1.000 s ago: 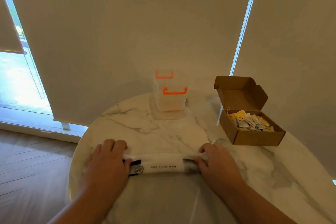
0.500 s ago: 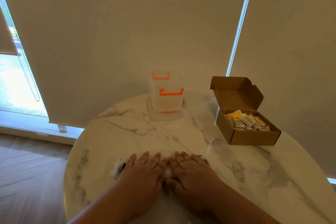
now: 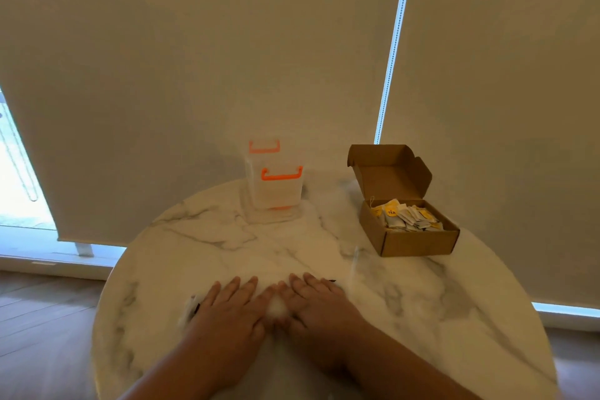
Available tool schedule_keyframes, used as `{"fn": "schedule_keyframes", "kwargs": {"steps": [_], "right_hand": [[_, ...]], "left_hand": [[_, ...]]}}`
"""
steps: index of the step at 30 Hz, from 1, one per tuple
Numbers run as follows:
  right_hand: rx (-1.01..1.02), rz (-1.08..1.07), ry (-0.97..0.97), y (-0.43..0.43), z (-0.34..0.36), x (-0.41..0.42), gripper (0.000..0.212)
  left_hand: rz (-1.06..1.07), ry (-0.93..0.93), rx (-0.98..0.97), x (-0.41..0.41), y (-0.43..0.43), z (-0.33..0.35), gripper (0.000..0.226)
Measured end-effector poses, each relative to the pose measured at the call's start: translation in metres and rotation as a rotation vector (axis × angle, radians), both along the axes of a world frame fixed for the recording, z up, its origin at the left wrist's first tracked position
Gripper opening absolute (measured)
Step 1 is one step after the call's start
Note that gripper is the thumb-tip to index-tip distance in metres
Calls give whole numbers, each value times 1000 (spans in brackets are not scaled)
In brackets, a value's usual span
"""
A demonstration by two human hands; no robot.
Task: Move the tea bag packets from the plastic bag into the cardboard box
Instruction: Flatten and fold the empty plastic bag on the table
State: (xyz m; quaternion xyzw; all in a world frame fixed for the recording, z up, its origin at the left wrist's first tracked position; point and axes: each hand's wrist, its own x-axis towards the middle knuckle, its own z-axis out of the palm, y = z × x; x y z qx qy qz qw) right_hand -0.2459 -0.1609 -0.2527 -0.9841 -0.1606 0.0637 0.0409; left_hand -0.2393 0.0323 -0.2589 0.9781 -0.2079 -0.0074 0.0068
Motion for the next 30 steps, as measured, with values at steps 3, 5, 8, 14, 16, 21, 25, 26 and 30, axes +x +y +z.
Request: {"fn": "schedule_keyframes", "kwargs": {"steps": [3, 5, 8, 14, 16, 21, 25, 26, 30], "right_hand": [[1, -14, -14, -3, 5, -5, 58], [13, -33, -9, -3, 9, -13, 56], [69, -69, -74, -8, 14, -29, 49], [200, -279, -106, -37, 21, -62, 29], [136, -337, -96, -55, 30, -71, 19], [395, -446, -137, -127, 63, -95, 17], [608, -545, -251, -181, 96, -111, 16], [666, -573, -270, -192, 101, -113, 16], [929, -662, -366, -224, 98, -120, 20]], "left_hand": [[103, -9, -59, -10, 6, 9, 48], [169, 7, -88, -8, 15, 1, 54], [221, -69, -130, -14, 23, 6, 68], [172, -70, -387, -21, 11, 19, 8], [87, -122, -516, -19, -1, 23, 12], [76, -65, -979, -22, -60, 42, 30], [217, 32, -1447, -16, -116, 70, 69], [226, 127, -1514, -16, -133, 78, 72], [-64, 544, -1473, -37, -222, 96, 28]]}}
